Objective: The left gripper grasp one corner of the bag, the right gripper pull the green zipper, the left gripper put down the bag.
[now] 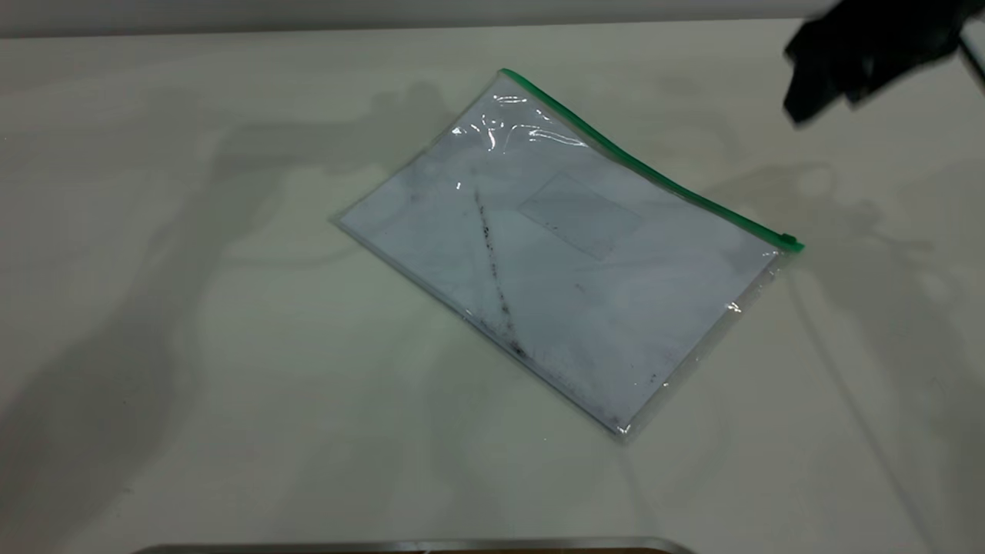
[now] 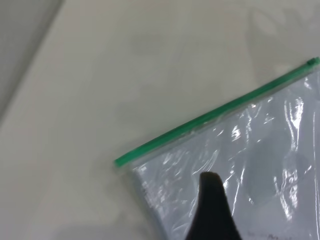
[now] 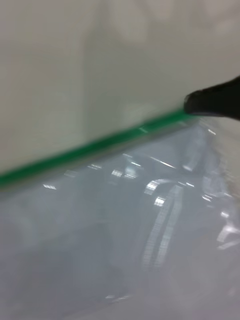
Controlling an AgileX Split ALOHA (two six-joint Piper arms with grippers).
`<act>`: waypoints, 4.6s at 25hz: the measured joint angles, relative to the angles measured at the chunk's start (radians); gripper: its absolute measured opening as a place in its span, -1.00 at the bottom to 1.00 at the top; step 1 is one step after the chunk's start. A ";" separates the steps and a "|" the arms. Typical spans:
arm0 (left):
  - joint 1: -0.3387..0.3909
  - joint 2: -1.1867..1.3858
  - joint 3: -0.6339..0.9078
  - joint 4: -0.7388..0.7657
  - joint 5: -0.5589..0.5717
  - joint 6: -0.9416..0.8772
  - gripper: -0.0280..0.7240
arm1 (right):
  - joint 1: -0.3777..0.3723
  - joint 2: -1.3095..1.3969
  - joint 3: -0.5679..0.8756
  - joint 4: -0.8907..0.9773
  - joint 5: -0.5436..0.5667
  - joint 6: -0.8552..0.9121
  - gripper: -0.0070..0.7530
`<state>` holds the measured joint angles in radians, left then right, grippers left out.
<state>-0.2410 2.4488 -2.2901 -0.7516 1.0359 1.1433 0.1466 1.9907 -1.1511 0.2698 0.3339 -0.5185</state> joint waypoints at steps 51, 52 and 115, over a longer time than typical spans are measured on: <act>0.000 -1.495 0.939 0.737 0.132 -1.059 0.64 | 0.000 -1.876 0.592 -0.001 0.800 0.210 0.38; 0.000 -1.532 0.983 0.730 0.132 -1.059 0.64 | 0.000 -1.886 0.609 -0.003 0.804 0.210 0.38; 0.245 -2.468 1.805 0.716 0.098 -1.108 0.64 | 0.000 -1.950 0.665 -0.045 0.817 0.211 0.38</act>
<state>0.0040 -0.0191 -0.4850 -0.0357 1.1343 0.0354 0.1466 0.0402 -0.4863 0.2248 1.1507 -0.3076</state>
